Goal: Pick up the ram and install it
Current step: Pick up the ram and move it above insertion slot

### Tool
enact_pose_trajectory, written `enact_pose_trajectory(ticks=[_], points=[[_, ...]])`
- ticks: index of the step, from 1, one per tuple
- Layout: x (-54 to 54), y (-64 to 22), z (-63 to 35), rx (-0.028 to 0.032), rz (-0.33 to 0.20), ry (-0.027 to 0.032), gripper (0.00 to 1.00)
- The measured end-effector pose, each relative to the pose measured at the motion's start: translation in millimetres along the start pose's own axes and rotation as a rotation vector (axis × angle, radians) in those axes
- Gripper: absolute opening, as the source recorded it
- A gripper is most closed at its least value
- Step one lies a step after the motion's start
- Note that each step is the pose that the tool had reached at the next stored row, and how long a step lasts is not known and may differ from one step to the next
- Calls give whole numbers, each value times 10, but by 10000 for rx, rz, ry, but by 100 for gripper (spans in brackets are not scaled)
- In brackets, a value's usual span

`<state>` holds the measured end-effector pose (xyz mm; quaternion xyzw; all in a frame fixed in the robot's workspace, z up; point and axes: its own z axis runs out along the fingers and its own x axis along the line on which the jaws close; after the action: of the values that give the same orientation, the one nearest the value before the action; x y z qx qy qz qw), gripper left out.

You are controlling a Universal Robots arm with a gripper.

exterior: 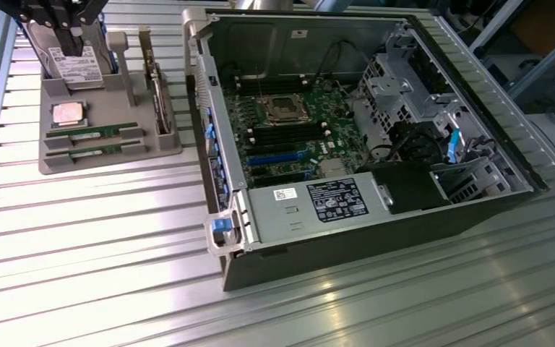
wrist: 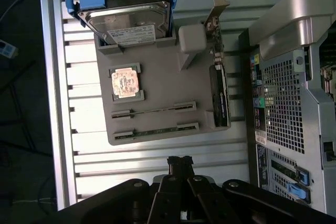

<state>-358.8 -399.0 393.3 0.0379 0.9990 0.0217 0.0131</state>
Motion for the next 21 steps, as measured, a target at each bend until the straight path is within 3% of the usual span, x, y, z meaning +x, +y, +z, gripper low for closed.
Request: enact_pose_trajectory(ticks=[3,13,15,17,21], points=[[0,0,0,-2,-87,4,11],[0,0,0,-29,-1152,51,11],[0,0,0,-39,-1624,72,11],[0,0,0,-64,-2601,116,11],[0,0,0,-88,-3594,160,11]])
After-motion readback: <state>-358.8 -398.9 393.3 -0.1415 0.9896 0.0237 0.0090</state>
